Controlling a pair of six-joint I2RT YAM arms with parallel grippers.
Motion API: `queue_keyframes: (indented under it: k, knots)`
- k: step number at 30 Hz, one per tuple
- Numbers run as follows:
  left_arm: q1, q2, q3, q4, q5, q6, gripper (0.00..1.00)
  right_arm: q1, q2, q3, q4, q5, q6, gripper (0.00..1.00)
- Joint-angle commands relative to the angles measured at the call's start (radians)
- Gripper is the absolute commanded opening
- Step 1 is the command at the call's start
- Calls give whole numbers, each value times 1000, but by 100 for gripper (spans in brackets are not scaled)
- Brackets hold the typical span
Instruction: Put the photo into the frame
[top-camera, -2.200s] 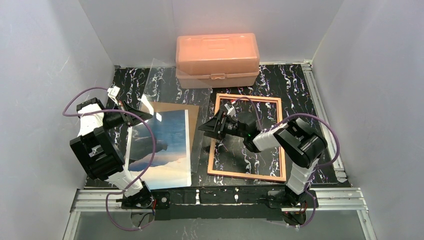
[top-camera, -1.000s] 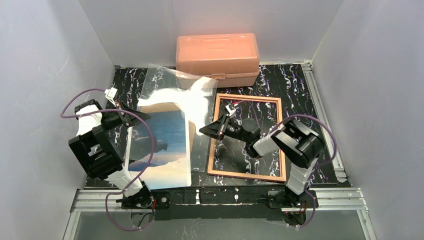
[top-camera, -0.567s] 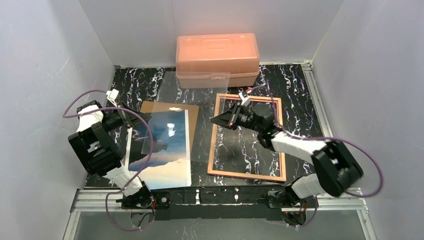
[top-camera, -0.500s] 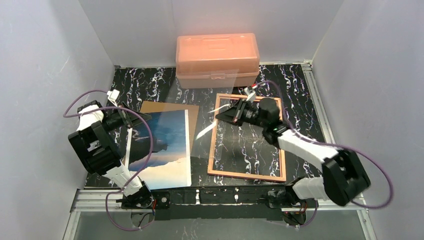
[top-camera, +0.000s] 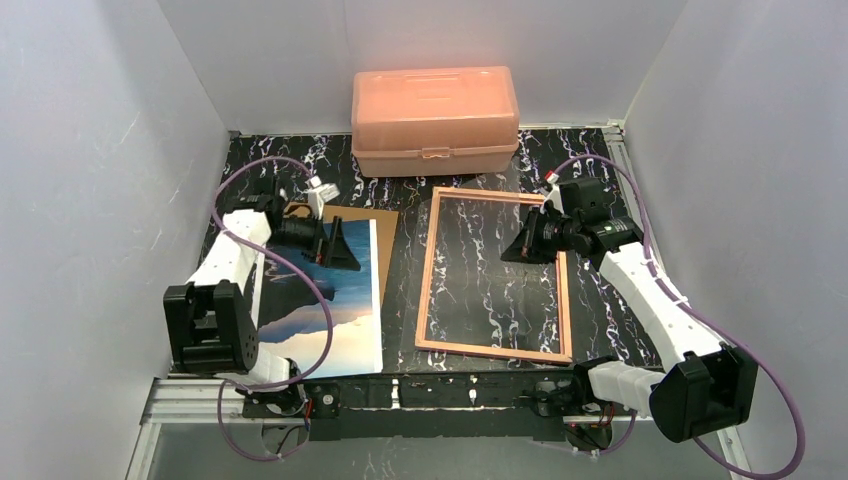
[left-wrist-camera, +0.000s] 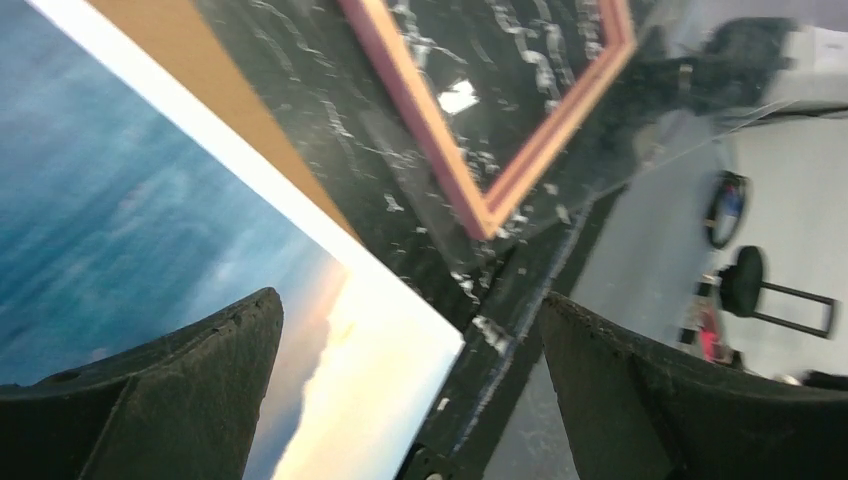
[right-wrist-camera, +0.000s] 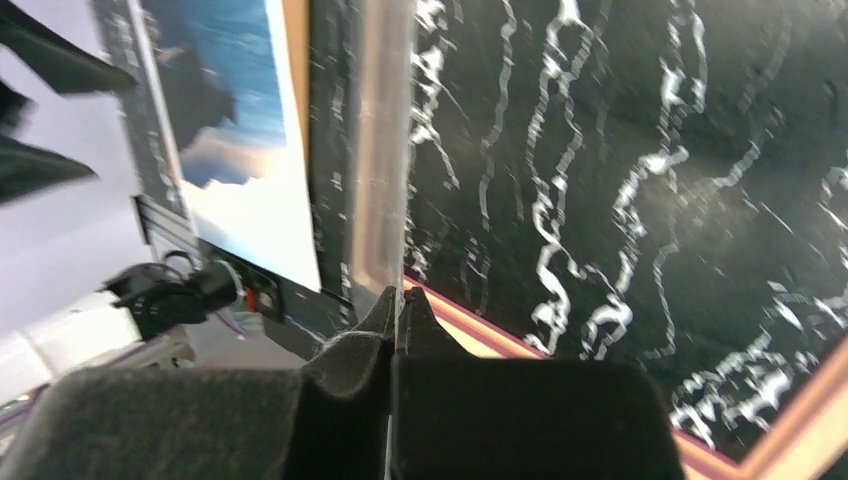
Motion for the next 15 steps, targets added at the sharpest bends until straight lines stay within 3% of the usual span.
queue_keyframes:
  k: [1, 10, 15]
  knots:
    - [-94, 40, 91, 182, -261, -251, 98, -9, -13, 37, -210, 105, -130, 1]
    - [-380, 178, 153, 316, -430, -382, 98, -19, -17, 121, -325, 302, -182, 1]
    - [-456, 321, 233, 362, -473, -455, 94, -21, -68, 143, -317, 392, -183, 1]
